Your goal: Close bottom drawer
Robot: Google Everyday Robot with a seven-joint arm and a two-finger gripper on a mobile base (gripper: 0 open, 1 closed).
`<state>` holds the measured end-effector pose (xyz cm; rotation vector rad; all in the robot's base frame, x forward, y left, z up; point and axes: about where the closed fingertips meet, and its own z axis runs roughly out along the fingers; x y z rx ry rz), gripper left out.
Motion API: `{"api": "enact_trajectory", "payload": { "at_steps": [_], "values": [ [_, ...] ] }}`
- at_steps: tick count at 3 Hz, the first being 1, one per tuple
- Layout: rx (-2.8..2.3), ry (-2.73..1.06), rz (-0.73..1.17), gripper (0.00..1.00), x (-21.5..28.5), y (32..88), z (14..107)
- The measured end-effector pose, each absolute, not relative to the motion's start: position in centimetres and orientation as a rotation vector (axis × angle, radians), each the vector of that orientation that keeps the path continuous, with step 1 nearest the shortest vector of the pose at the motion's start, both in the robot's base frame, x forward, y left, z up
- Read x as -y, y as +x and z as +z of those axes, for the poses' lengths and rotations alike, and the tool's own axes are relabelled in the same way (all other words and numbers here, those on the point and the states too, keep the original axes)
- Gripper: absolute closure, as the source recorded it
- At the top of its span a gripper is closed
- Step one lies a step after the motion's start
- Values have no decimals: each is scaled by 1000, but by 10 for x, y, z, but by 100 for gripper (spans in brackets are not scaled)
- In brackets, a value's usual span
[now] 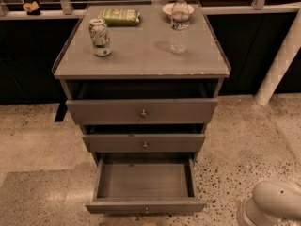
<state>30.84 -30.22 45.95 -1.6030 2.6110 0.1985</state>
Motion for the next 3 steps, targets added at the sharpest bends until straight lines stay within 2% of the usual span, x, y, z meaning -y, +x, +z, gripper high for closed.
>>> {"api": "enact_trajectory", "payload": {
  "at_steps": [2, 3],
  "values": [
    [-2675, -1500, 366, 0, 324, 335, 318],
    [-2675, -1500, 366, 0, 324, 335, 318]
  ]
}}
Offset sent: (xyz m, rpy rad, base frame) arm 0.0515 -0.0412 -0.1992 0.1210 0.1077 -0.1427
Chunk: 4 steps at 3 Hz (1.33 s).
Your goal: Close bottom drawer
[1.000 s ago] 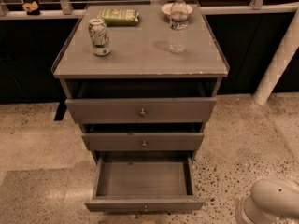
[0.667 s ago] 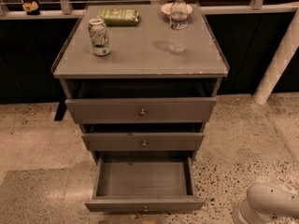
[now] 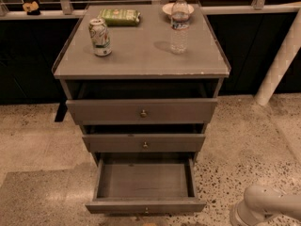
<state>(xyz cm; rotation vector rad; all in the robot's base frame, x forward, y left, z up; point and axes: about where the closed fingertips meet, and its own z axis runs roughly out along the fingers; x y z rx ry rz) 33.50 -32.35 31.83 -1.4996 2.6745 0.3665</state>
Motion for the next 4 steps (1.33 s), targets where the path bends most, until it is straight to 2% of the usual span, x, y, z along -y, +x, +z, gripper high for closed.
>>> {"api": "enact_trajectory", "payload": {
  "at_steps": [1, 2, 3, 4],
  "values": [
    [-2598, -1529, 398, 0, 322, 326, 306],
    [-2486, -1519, 527, 0, 314, 317, 268],
    [-2405, -1539, 627, 0, 309, 327, 221],
    [-2413, -1506, 645, 0, 315, 366, 173]
  ]
}}
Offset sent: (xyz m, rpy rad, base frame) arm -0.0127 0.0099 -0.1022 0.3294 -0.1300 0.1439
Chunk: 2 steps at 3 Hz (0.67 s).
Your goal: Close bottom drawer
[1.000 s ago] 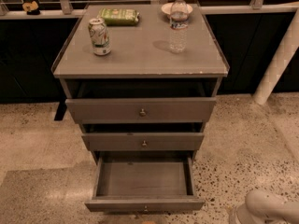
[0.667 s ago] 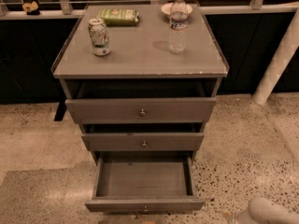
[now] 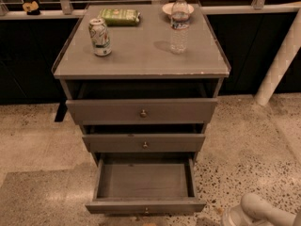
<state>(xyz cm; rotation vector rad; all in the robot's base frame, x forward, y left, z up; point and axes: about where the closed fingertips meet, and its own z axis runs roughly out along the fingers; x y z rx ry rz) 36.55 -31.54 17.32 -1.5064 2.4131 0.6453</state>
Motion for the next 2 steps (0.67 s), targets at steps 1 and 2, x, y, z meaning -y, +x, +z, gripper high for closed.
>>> {"api": "enact_trajectory", "payload": {
  "at_steps": [1, 2],
  "values": [
    [-2413, -1508, 650, 0, 314, 364, 173],
    [-2398, -1521, 697, 0, 314, 365, 165]
  ]
}}
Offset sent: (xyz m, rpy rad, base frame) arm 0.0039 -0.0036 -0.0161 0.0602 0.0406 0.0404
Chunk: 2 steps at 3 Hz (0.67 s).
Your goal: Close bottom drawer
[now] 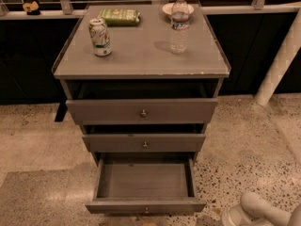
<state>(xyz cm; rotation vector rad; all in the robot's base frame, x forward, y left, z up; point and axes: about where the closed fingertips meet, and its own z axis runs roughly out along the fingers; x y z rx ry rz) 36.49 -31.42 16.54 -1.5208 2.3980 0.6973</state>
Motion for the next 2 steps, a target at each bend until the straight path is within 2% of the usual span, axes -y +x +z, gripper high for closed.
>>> {"api": "enact_trajectory", "payload": {
  "at_steps": [2],
  "values": [
    [-2226, -1823, 777, 0, 281, 350, 163]
  ]
}}
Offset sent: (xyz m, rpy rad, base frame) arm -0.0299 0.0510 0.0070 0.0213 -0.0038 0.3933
